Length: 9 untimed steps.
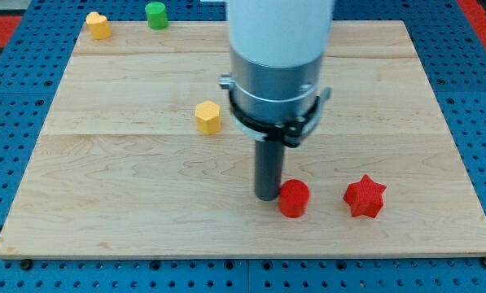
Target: Slightly move the yellow hexagon towards the center of the board
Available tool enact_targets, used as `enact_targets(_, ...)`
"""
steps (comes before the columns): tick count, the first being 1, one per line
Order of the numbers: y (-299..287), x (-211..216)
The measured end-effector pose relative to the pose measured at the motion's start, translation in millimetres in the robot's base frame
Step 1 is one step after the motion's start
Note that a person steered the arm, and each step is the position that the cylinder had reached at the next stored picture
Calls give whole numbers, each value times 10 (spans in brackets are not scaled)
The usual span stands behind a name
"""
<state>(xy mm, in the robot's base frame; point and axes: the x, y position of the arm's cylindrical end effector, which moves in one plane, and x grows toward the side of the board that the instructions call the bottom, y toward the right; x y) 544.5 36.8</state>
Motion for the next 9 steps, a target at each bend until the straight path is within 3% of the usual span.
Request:
enact_targets(1,387,7)
enact_targets(2,-105,-94)
enact_targets(3,-511,-486)
enact_targets(5,-635,-1574)
enact_targets(6,-888,-1872)
enact_targets(7,-1211,-1878)
enact_targets(9,-816,-1618)
